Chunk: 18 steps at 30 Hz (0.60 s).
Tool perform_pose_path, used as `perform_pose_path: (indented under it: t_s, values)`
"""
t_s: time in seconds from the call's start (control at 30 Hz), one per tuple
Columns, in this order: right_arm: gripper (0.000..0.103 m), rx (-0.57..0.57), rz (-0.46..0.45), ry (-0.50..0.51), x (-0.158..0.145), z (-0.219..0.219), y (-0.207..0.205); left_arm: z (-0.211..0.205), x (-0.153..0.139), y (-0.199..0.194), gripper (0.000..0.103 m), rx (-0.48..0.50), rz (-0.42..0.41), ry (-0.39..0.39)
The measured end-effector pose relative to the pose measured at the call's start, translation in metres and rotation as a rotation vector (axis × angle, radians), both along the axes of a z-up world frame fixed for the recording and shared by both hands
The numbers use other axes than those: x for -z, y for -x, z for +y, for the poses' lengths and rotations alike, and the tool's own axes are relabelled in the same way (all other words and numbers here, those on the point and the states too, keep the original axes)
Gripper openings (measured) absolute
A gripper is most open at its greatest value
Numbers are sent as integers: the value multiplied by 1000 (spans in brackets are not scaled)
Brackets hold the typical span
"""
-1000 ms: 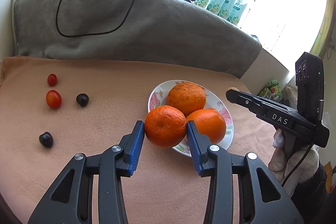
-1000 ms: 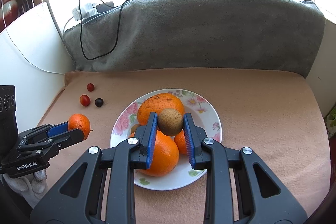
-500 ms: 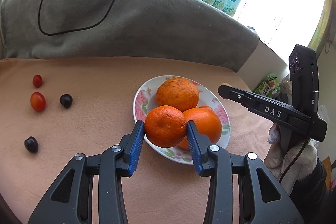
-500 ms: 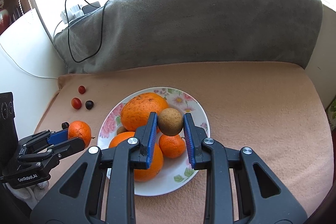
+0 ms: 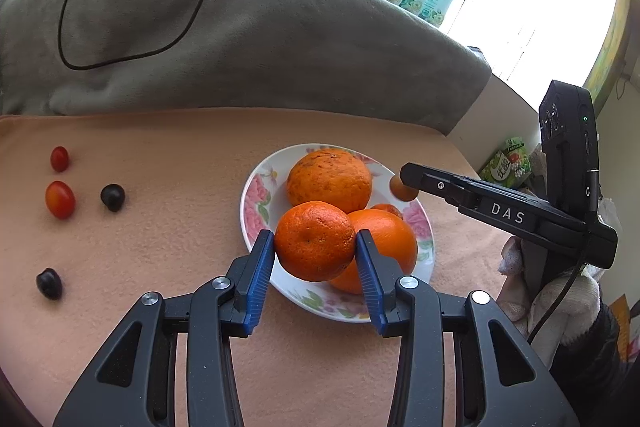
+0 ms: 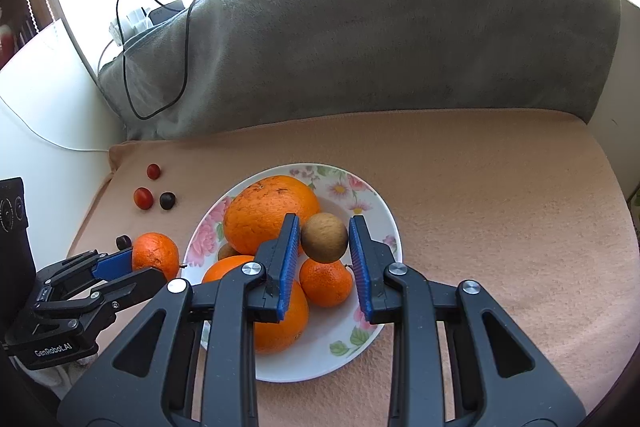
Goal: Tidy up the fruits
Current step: 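Carry the mandarin onto the plate with the left tool while the right tool places the longan, then withdraw both open tools from the plate toward the dark plums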
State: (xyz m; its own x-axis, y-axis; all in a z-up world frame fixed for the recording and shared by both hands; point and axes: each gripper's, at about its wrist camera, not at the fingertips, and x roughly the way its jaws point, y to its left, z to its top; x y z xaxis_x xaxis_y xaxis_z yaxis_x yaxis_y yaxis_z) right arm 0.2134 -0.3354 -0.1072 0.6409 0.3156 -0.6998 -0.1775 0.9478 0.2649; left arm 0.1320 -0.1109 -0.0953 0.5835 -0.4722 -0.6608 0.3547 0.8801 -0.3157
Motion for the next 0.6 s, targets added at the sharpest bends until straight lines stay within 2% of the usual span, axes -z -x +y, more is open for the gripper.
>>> perform_pose_path:
  t_s: [0.1,0.17,0.2,0.33,0.4,0.5,0.6]
  values:
    - [36,4,-7,0,-1,0,0,0,0,0,40,0,-2,2]
    - [52,9,-15,1,-2,-1,1,0,0,0,40,-1,-2,1]
    - [54,11,-19,1,-3,-1,2,-1,0,0,41,-1,-2,-1]
    - [63,13,-24,2,-4,-1,3,-2,-4,2,54,1,-19,8]
    - [68,19,-29,3,-6,-1,4,-3,-6,3,55,6,-26,7]
    - [75,27,-33,-5,-8,-3,5,-4,-7,5,63,7,-34,3]
    - [80,28,-38,-20,-10,-5,6,-5,-8,6,66,6,-39,2]
